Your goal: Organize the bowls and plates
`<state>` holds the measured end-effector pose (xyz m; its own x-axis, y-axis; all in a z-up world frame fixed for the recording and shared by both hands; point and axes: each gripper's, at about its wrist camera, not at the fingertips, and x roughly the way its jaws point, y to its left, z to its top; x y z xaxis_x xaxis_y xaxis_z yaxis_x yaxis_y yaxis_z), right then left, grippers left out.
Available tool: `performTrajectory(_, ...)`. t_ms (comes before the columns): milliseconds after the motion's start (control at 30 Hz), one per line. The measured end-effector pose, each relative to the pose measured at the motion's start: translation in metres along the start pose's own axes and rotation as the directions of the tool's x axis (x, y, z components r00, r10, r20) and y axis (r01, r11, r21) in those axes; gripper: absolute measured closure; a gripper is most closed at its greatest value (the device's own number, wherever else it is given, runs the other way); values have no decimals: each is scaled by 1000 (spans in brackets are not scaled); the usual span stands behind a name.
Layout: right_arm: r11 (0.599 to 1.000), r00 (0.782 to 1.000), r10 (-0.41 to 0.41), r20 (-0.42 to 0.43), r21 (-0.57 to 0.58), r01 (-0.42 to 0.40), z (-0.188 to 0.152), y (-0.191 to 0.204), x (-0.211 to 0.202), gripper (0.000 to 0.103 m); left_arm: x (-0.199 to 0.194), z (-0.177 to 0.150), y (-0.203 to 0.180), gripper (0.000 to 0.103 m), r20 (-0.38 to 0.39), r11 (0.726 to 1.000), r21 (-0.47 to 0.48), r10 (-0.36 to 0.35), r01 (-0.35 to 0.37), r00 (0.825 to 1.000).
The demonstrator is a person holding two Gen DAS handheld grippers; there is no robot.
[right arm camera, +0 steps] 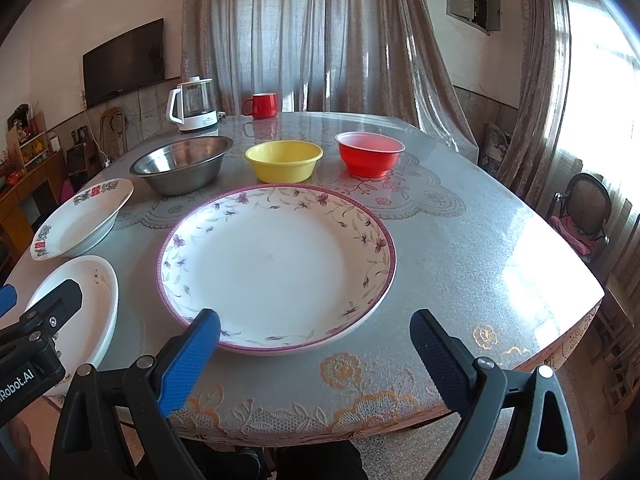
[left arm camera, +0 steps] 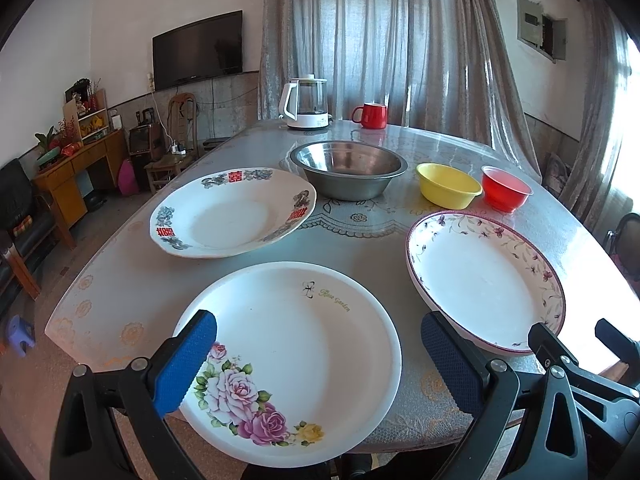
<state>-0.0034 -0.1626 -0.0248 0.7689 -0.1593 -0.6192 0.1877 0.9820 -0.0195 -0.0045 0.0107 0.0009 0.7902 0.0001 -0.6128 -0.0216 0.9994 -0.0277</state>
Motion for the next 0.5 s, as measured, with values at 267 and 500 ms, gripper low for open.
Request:
performTrajectory(267,1000,1000,0,1,1,0,0,0,-1,5,0,0,1,0,-1,1000,3,3,-3,1000)
performTrajectory(500,1000,1000,8,-5,7,-8,-1,-3,2,5,0,0,-1,0,-8,1000,10,5,-5,1000)
